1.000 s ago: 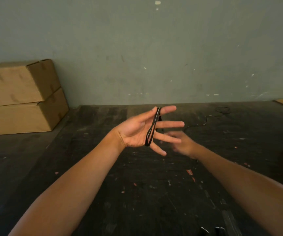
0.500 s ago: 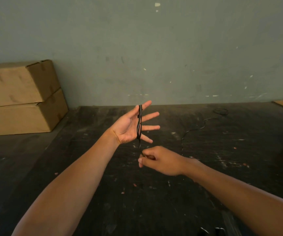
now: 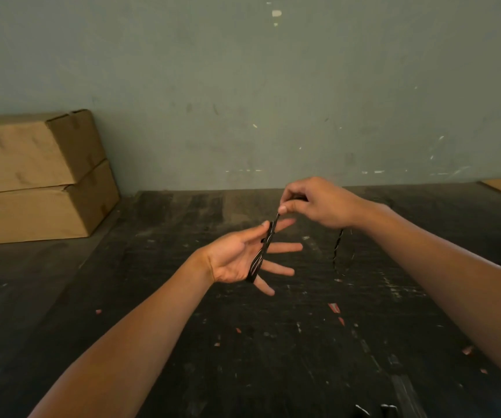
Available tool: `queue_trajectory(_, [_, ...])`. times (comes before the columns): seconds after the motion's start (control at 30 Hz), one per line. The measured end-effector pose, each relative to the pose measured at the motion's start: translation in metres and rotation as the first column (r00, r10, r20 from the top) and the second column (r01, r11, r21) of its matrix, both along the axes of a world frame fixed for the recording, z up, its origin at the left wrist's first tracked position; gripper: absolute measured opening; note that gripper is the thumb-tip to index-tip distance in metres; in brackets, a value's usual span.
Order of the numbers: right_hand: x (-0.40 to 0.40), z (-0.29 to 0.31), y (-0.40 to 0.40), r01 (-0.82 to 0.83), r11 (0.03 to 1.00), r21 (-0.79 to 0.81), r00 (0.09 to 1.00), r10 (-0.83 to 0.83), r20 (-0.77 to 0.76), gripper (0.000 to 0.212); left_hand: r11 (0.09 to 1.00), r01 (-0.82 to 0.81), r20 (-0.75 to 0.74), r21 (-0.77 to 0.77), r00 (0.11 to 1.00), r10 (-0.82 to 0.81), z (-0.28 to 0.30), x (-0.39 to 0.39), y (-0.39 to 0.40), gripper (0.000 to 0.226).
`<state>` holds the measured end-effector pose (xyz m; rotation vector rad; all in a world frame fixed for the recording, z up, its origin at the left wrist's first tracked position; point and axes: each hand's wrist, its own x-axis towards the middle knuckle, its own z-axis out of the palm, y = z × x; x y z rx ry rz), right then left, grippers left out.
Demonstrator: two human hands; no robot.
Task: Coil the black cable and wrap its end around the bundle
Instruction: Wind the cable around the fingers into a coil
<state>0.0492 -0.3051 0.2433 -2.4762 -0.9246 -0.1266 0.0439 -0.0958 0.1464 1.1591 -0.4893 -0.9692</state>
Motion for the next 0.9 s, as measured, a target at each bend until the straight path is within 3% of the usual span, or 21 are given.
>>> queue_trajectory(0.57, [0.020, -0.013, -0.015, -0.047, 0.987, 0.156, 0.996, 0.058, -0.068, 0.006, 1.000, 0.023, 0.011, 0.014, 1.000, -0.023, -0.007, -0.007, 0.003, 0.047])
queue_trajectory(0.9, [0.040, -0.037, -0.019, 0.015, 0.956, 0.294, 0.972, 0.055, -0.229, 0.009, 0.981, 0.126, -0.010, -0.146, 0.992, -0.129, 0.005, -0.015, -0.004, 0.050])
